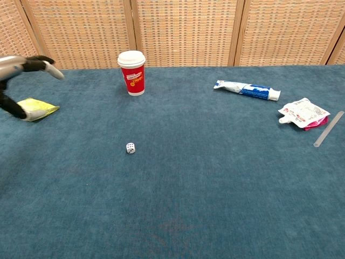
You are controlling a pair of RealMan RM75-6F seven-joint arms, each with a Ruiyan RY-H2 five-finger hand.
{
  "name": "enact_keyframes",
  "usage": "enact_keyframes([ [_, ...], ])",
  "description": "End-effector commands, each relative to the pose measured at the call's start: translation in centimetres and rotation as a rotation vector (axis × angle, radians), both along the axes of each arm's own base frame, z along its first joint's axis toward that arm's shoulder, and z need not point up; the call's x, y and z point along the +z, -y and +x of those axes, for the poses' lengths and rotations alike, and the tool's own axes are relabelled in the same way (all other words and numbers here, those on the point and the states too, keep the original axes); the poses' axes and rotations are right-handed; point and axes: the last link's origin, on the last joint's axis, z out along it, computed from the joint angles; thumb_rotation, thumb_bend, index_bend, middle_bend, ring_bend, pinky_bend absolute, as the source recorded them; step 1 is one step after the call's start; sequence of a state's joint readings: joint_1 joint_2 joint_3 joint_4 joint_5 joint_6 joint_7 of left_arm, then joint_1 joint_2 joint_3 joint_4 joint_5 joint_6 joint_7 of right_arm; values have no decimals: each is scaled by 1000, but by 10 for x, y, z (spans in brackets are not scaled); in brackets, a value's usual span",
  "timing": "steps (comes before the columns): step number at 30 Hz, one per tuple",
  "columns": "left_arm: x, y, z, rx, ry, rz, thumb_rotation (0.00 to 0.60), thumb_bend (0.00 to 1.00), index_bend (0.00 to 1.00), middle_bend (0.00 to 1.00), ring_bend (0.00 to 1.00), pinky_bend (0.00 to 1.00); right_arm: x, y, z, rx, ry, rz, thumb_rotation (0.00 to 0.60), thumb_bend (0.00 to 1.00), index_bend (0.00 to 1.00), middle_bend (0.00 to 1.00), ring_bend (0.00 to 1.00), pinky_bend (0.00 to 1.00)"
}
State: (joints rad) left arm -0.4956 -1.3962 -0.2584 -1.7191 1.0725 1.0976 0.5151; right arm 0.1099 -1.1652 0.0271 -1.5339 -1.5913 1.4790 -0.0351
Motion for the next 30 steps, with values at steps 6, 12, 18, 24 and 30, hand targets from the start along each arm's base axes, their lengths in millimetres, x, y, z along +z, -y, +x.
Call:
enact_keyframes([
  [6,-57,-26,42,16,-26,-85,600,364,326,0,0,0,5,0,-2,-5,21,-6,600,0,0,0,0,0],
  [12,-83,-35,63,22,-94,-126,600,367,365,0,0,0,6,0,-3,-5,34,-2,600,0,0,0,0,0],
  [18,-104,-35,75,35,-129,-160,600,366,376,0,0,0,8,0,-3,-4,46,-1,600,0,0,0,0,0],
  [24,-120,-29,81,49,-166,-187,600,367,359,0,0,0,10,0,-4,-5,61,-4,600,0,0,0,0,0],
  [30,-127,-26,86,57,-170,-203,600,366,361,0,0,0,13,-1,-3,1,74,-10,600,0,0,0,0,0],
])
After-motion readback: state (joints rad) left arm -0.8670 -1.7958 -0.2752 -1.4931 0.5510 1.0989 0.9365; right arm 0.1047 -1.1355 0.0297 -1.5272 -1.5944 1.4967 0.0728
